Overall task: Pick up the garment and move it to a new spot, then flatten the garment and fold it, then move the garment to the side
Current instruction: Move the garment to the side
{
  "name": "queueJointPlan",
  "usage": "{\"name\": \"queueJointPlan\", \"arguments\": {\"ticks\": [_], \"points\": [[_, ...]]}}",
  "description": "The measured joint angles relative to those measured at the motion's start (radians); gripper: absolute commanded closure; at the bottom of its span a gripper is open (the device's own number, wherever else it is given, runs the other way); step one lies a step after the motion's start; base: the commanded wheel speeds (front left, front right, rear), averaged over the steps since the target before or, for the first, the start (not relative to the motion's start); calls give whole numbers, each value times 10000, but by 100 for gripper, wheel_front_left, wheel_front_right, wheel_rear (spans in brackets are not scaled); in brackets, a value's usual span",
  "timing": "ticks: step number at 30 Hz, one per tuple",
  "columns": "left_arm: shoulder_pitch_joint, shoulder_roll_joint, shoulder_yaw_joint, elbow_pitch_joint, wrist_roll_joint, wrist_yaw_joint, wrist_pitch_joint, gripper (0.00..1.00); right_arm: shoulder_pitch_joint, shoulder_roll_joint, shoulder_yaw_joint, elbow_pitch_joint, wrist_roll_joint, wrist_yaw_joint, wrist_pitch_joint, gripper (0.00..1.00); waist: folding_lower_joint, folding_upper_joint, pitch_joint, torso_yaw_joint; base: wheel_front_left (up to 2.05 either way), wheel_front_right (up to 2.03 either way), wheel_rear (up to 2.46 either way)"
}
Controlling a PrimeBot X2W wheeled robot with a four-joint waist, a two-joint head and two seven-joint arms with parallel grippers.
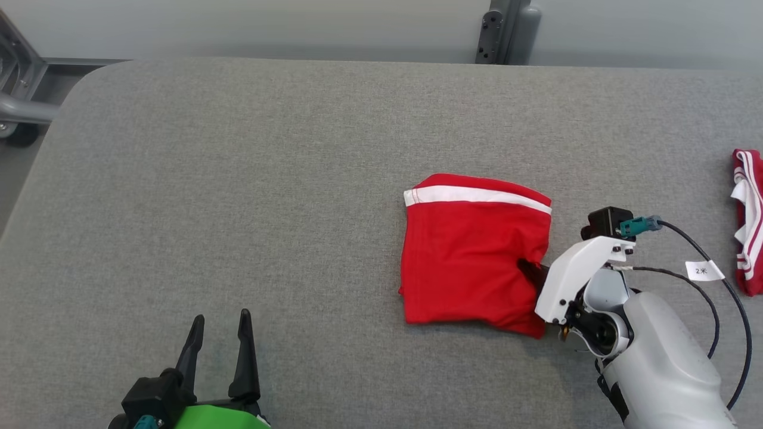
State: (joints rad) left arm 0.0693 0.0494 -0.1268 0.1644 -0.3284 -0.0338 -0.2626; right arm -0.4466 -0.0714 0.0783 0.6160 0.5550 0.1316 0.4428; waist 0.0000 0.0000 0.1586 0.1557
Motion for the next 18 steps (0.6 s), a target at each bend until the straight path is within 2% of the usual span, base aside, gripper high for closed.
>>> {"name": "queueJointPlan", "arguments": {"ticks": [5, 13, 18], "points": [[34, 0, 138, -33, 35, 2, 0, 0, -151, -495, 462, -399, 349, -2, -140, 100, 0, 0, 11, -303, 0, 0, 0], [-3, 2, 286, -330, 46, 19, 0, 0, -757, -2102, 1007, -1567, 487, -4, -102, 100, 0, 1, 205, -1163, 0, 0, 0], [-329, -2, 247, -493, 71, -4, 0, 0, -1557, -3005, 913, -1958, 378, -8, 56, 100, 0, 0, 492, -1863, 0, 0, 0]]}}
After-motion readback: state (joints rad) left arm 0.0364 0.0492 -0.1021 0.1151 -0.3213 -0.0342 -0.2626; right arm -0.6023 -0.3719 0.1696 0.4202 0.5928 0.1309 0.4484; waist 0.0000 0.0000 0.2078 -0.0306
